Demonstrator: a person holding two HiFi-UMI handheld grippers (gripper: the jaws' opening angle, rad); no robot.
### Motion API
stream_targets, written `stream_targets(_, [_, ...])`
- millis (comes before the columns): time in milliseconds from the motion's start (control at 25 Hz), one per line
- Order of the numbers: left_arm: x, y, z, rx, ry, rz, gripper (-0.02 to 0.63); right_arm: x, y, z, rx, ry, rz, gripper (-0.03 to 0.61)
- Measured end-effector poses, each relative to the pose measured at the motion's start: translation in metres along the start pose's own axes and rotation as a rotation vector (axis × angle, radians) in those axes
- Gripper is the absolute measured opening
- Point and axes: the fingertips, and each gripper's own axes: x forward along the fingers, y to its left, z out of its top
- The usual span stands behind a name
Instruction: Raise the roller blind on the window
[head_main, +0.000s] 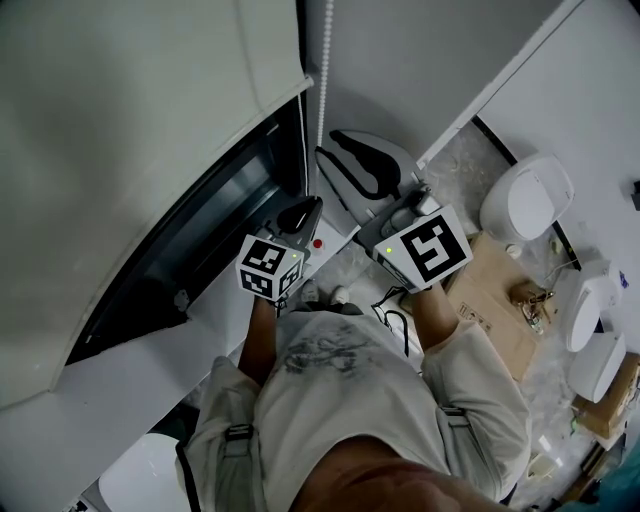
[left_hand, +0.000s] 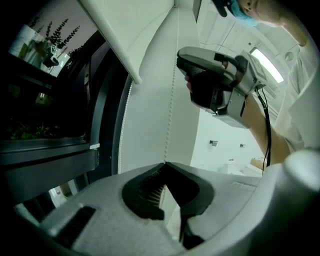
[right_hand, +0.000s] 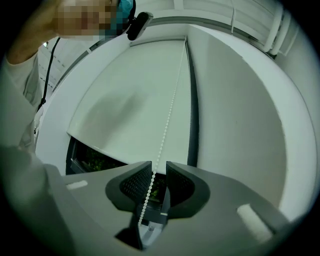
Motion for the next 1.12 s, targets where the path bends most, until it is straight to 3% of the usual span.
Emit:
stream_targets(280, [-0.001,-0.002,-0.001,0.002,-0.001,-0.004,0.009,0.014,-0.001,0.020,-0.022,-0.002,0.040,0.087])
stream_targets(440, [-0.001,-0.002,0.000,-0.002,-0.004,-0.005,0.009,0.017,0.000,0.021,-0.017,0.015,0.047,0.014])
stream_targets(800, [-0.002,0.002,-0.002,-0.015,-0.013,-0.007,0.009,0.017,-0.001,0.016,-0.025,0.000,0.002,0.009])
stream_targets(1120, [0.001,0.006,-0.026,-0.029,0.038,-0.004,0.009,0.017,0.003,-0.001,-0.049,0.000,-0.008,0.009])
